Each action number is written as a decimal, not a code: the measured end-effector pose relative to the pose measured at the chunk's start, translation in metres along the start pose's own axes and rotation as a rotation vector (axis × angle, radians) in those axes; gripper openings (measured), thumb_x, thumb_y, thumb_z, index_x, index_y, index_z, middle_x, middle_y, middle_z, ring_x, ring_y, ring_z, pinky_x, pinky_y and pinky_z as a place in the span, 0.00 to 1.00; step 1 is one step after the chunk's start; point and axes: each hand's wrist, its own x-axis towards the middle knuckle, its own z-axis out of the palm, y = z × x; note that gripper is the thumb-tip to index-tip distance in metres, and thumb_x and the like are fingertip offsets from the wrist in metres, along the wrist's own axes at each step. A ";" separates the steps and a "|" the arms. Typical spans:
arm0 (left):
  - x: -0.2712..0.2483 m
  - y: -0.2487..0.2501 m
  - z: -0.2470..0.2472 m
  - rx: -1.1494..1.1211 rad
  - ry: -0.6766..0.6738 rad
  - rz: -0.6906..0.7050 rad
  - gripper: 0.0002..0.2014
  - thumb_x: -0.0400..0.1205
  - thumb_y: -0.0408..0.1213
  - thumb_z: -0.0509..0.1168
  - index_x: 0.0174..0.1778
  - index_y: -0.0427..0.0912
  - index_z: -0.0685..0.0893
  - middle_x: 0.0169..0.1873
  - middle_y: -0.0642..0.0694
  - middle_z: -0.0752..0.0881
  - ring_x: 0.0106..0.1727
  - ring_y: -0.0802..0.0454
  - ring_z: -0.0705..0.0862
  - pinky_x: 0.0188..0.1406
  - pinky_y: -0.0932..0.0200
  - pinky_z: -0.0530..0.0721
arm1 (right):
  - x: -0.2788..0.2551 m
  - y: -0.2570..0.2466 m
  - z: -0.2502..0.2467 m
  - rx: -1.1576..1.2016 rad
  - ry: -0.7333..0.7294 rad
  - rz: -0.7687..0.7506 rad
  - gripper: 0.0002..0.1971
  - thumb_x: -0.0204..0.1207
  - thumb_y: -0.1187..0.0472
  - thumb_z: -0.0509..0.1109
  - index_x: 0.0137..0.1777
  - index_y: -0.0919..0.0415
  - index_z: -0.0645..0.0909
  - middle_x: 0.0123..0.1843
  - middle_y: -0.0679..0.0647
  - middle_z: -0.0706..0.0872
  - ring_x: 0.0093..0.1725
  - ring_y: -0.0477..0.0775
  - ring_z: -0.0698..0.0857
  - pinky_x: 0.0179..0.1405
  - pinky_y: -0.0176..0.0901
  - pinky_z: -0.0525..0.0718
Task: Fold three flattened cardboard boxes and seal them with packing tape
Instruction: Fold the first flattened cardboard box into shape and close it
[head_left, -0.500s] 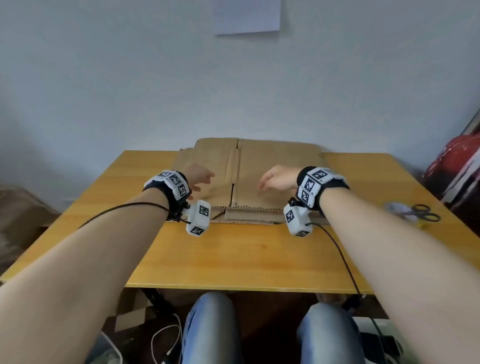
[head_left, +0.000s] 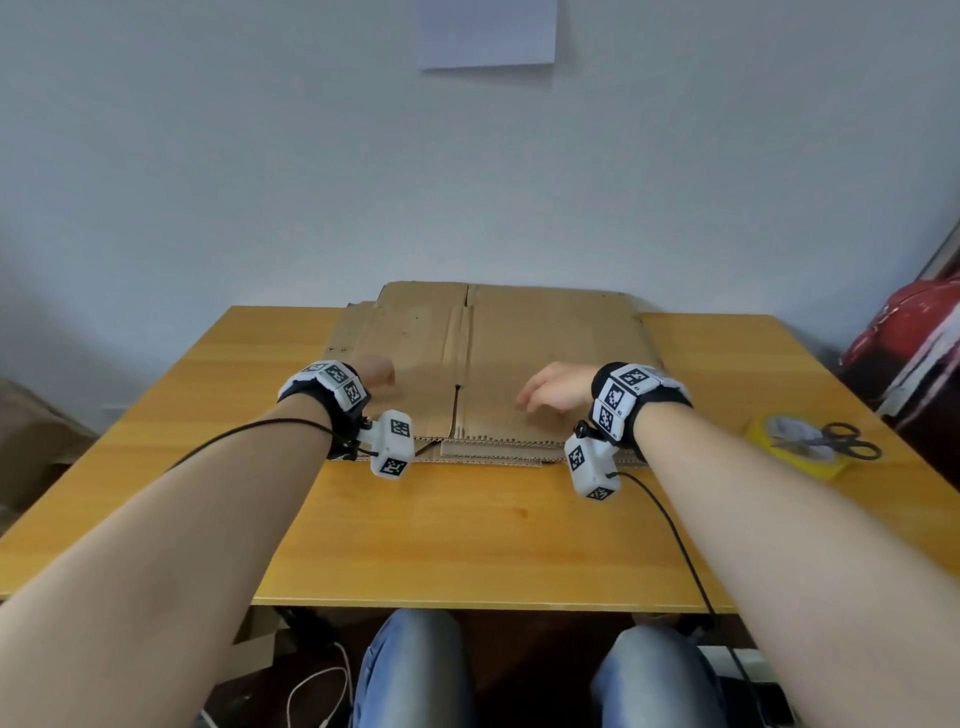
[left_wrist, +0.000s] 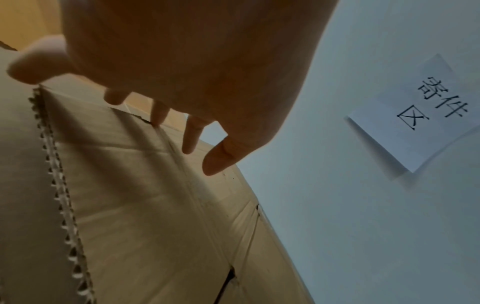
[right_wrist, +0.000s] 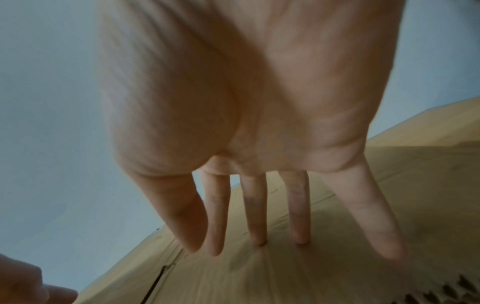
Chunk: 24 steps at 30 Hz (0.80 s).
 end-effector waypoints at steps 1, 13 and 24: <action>-0.001 0.000 0.000 -0.015 -0.005 -0.023 0.20 0.91 0.29 0.53 0.78 0.25 0.70 0.80 0.31 0.70 0.80 0.36 0.70 0.75 0.50 0.68 | 0.002 0.001 0.000 0.002 0.000 -0.001 0.17 0.85 0.60 0.66 0.72 0.51 0.83 0.77 0.50 0.79 0.75 0.54 0.77 0.69 0.44 0.78; 0.012 -0.019 -0.020 -0.288 0.152 -0.074 0.04 0.87 0.29 0.62 0.55 0.34 0.73 0.49 0.34 0.77 0.55 0.36 0.79 0.60 0.45 0.80 | 0.008 -0.004 0.000 0.057 0.000 -0.007 0.19 0.81 0.56 0.73 0.72 0.51 0.83 0.77 0.51 0.80 0.75 0.55 0.77 0.68 0.47 0.76; 0.008 -0.019 -0.044 -0.604 0.230 -0.129 0.07 0.84 0.33 0.65 0.41 0.35 0.78 0.46 0.37 0.85 0.50 0.40 0.83 0.58 0.51 0.85 | -0.001 -0.007 -0.002 0.105 0.050 0.034 0.27 0.72 0.55 0.82 0.72 0.49 0.81 0.72 0.52 0.82 0.70 0.56 0.79 0.67 0.50 0.78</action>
